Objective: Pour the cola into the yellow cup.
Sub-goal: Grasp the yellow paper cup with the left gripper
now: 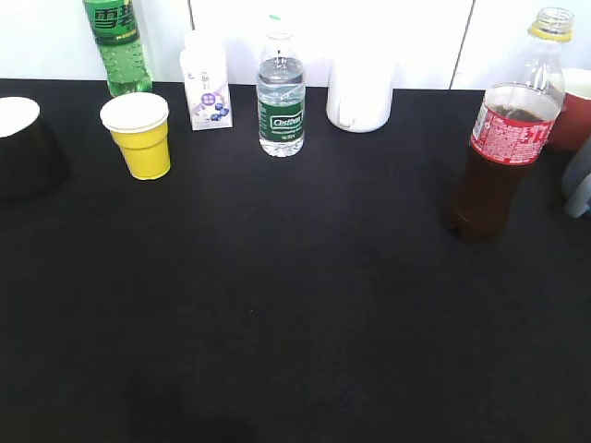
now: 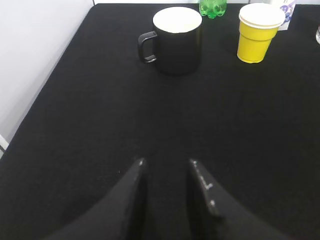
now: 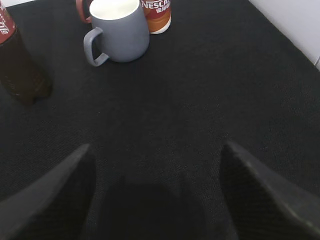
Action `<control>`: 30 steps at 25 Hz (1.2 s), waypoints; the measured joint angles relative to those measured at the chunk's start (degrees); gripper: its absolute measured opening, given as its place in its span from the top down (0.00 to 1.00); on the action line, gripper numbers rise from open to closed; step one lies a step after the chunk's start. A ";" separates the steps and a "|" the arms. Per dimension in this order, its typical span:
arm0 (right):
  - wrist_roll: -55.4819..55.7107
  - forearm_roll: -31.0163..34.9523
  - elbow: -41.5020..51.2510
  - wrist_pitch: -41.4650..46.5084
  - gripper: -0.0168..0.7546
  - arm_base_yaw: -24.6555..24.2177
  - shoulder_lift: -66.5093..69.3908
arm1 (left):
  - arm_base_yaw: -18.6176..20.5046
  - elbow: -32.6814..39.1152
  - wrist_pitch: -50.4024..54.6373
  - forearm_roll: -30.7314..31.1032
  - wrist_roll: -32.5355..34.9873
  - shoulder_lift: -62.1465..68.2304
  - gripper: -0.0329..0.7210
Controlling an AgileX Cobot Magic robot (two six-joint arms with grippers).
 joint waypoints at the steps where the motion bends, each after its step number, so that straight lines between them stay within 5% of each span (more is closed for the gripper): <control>1: 0.00 0.00 0.00 0.00 0.22 0.00 0.00 | 0.00 0.00 0.00 0.00 0.00 0.00 0.67; 11: 0.00 0.00 0.00 0.00 0.22 0.00 0.00 | 0.00 0.00 -0.25 0.00 0.00 1.79 0.64; 15: 0.00 0.00 0.00 0.00 0.22 0.00 0.00 | 0.00 -1.97 -5.93 -0.56 1.56 14.07 0.18; 21: 0.00 0.00 0.00 0.00 0.22 0.00 0.00 | -1.52 -3.22 -53.65 -8.43 6.02 38.31 0.21; 23: 0.00 0.00 0.00 0.00 0.22 0.00 0.00 | -6.54 -3.25 -68.09 -5.31 6.19 48.99 0.21; 26: 0.00 0.00 0.00 0.00 0.22 0.00 0.00 | -14.23 -3.05 -76.45 -8.74 6.19 61.22 0.21; 30: 0.00 0.00 0.00 0.00 0.22 0.00 0.00 | -22.77 7.25 -97.58 -12.70 6.19 77.01 0.21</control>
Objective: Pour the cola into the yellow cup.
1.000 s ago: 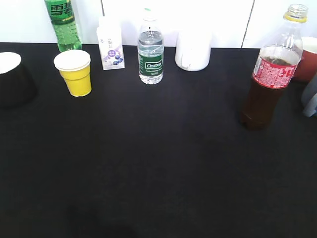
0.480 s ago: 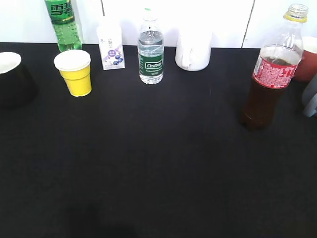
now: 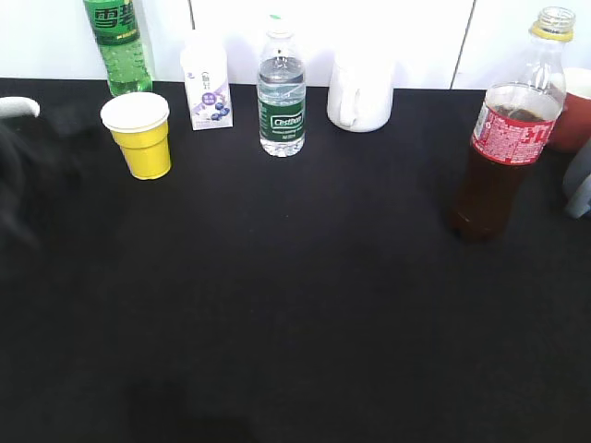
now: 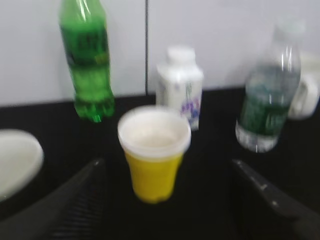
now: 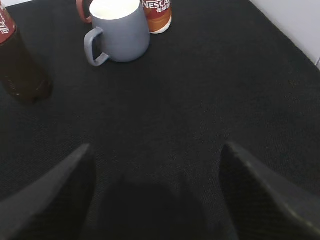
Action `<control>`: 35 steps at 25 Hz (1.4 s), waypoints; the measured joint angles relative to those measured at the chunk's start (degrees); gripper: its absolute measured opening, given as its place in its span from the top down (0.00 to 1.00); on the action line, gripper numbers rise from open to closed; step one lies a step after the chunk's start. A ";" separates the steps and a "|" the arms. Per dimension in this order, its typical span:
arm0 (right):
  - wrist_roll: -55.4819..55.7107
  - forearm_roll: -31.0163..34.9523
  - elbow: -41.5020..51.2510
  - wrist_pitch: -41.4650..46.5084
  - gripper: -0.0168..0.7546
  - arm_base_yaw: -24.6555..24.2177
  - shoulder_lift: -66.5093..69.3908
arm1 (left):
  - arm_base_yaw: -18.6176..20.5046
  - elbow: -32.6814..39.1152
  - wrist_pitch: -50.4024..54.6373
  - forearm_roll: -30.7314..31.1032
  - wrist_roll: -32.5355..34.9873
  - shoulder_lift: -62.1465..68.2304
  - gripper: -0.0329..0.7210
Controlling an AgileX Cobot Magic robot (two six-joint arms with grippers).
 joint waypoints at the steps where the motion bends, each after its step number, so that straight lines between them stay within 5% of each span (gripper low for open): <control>1: 0.00 0.00 0.00 0.00 0.22 0.00 0.00 | -0.57 1.24 -4.60 -0.42 0.00 4.18 0.21; 6: 0.00 0.00 0.00 0.00 0.22 0.00 0.00 | -0.57 -1.17 -18.89 -0.22 -0.35 21.02 0.13; 16: 0.00 0.00 0.00 0.00 0.22 0.00 0.00 | 0.49 -20.01 -15.05 -1.36 -2.90 38.26 0.09; 21: 0.00 0.00 0.00 0.00 0.22 0.00 0.00 | 3.00 -27.05 -14.73 -0.39 -6.07 44.59 0.16; 25: 0.00 0.00 0.00 0.00 0.22 0.00 0.00 | 3.30 -27.26 -15.45 1.65 -6.07 45.23 0.35; 30: 0.00 0.00 0.00 0.00 0.22 0.00 0.00 | 3.30 -24.73 -13.94 5.05 -6.19 40.42 0.36; 32: 0.00 0.00 0.00 0.00 0.22 0.00 0.00 | 3.30 -20.07 -14.03 10.54 -6.45 33.69 0.36; 35: 0.00 0.00 0.00 0.00 0.22 0.00 0.00 | 3.30 -12.93 -14.03 27.09 -14.99 26.15 0.36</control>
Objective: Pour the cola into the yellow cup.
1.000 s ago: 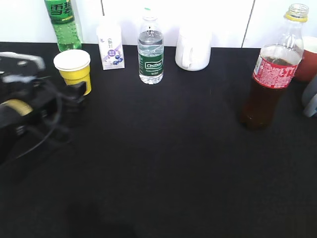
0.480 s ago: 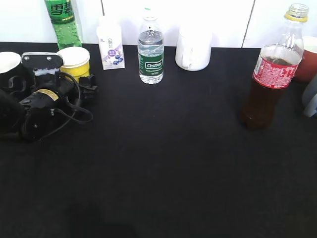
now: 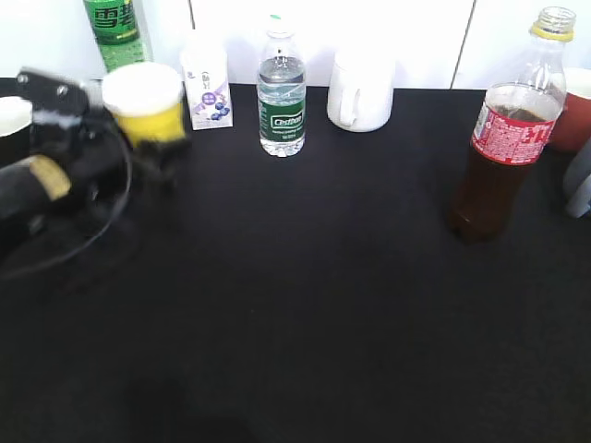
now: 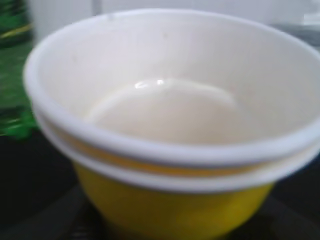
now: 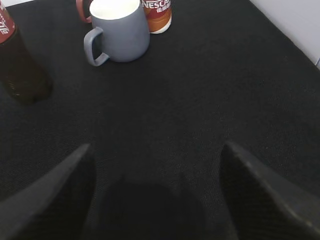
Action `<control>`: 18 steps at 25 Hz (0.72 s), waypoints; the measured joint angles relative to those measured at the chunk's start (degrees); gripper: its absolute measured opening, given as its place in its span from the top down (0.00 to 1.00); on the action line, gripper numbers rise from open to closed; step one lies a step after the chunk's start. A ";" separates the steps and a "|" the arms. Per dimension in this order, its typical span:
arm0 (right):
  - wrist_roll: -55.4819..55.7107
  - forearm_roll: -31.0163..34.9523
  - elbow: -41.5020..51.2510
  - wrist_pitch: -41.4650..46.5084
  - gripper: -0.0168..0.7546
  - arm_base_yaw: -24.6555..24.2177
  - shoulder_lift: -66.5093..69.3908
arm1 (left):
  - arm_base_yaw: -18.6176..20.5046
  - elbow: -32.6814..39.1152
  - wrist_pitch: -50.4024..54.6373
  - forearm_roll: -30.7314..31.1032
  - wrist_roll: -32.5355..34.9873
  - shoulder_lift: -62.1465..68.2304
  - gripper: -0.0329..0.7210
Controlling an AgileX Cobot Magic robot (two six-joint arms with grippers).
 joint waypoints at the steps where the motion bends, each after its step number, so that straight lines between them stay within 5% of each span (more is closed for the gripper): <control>1: 0.00 0.00 0.00 0.00 0.22 0.00 0.00 | 0.00 1.77 -0.18 6.51 -3.94 -1.79 0.36; 3: 0.00 0.00 0.00 0.00 0.22 0.00 0.00 | 0.00 3.55 -3.57 19.79 -10.31 -3.81 0.36; 5: 0.00 0.00 0.00 0.00 0.22 0.00 0.00 | -0.05 3.62 -4.89 25.91 -12.21 -3.87 0.36; 12: -0.14 -0.22 -0.87 -3.29 0.22 0.00 2.21 | -0.05 3.62 -7.46 27.44 -12.34 -3.87 0.36; 18: -1.48 -3.10 -2.08 -54.87 0.22 0.00 24.61 | -0.05 3.62 -7.84 27.49 -12.45 -3.87 0.36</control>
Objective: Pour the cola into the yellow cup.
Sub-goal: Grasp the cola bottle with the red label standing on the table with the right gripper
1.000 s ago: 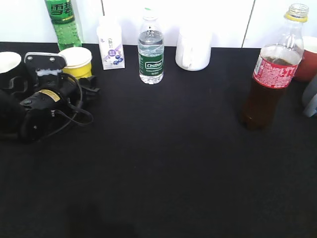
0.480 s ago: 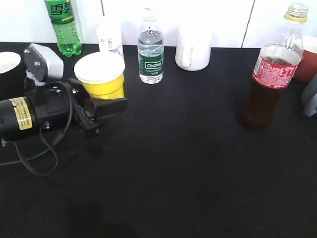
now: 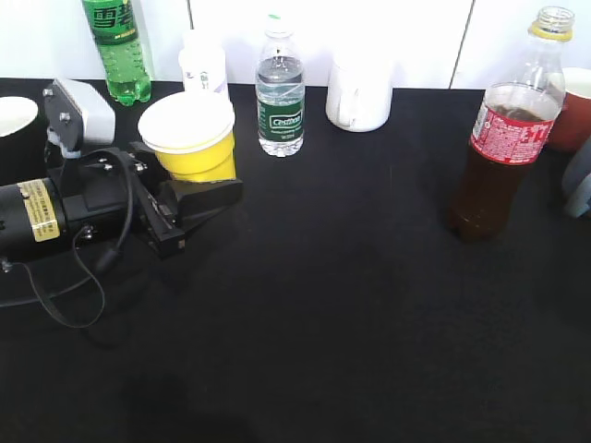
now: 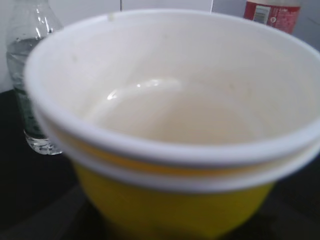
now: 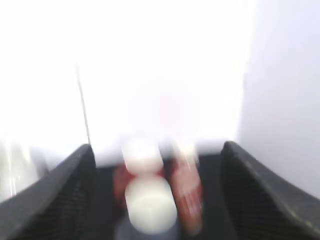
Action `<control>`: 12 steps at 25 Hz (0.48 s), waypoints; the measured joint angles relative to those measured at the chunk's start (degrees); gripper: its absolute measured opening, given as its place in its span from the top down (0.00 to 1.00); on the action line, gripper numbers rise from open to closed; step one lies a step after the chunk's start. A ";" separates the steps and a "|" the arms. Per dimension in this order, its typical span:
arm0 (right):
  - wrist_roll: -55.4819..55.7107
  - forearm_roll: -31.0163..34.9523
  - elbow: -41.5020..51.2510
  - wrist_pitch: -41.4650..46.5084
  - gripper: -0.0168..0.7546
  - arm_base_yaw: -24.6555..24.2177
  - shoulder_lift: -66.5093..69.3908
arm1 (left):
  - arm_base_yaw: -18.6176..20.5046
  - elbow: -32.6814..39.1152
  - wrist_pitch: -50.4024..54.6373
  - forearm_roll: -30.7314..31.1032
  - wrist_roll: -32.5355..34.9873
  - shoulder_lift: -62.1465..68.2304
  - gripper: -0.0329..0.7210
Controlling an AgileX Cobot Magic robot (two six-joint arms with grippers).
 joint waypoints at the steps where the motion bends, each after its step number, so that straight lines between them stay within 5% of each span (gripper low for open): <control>1: 0.00 0.00 0.00 -4.97 0.22 0.00 4.49 | 0.00 0.00 0.00 0.00 0.00 0.00 0.36; 6: 0.12 -2.84 10.83 -20.08 0.22 5.23 18.05 | 0.00 0.00 0.00 0.00 0.00 0.00 0.36; 12: 4.94 -3.37 18.38 -21.31 0.22 16.93 23.06 | 0.00 0.00 0.00 0.00 0.00 0.00 0.36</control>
